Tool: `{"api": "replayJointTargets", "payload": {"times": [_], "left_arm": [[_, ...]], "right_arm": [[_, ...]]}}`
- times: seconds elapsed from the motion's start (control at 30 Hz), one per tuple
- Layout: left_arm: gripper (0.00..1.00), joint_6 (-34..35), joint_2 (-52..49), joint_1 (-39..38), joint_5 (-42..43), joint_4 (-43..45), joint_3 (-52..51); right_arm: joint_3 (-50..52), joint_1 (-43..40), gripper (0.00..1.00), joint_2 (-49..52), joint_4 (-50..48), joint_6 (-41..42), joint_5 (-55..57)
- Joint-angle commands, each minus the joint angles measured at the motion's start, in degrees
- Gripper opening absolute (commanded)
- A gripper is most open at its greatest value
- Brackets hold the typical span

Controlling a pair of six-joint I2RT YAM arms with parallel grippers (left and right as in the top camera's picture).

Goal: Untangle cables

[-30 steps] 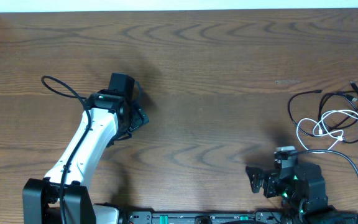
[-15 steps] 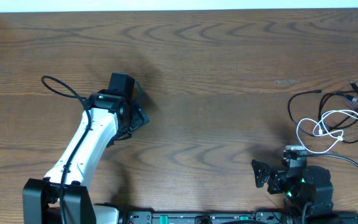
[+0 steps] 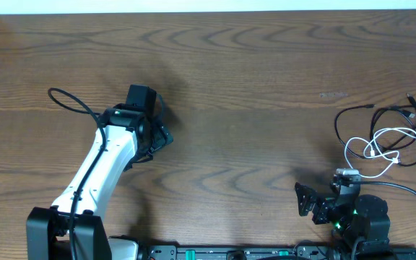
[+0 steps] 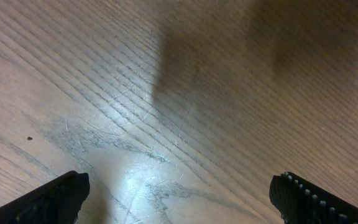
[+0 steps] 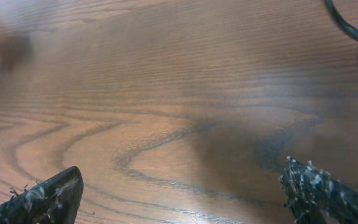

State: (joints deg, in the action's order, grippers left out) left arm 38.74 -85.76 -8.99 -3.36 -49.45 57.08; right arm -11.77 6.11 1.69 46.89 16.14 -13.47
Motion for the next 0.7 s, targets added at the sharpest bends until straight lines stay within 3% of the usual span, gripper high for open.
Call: {"api": "replayJointTargets", "payload": {"times": [0.0,0.4,0.67], "left_arm": [[0.98,-0.5,0.0,0.2,-0.8,-0.2,0.2],[0.98,-0.5,0.0,0.2,-0.8,-0.2,0.2],[0.98,-0.5,0.0,0.2,-0.8,-0.2,0.2]], "right_arm": [[0.7,-0.3,0.99,-0.7,0.1,0.5,0.0],[0.8,-0.5,0.99,-1.4,-2.2,0.5,0.0],[1.2,-0.5,0.99,-1.4,-21.8,0.5,0.0]]}}
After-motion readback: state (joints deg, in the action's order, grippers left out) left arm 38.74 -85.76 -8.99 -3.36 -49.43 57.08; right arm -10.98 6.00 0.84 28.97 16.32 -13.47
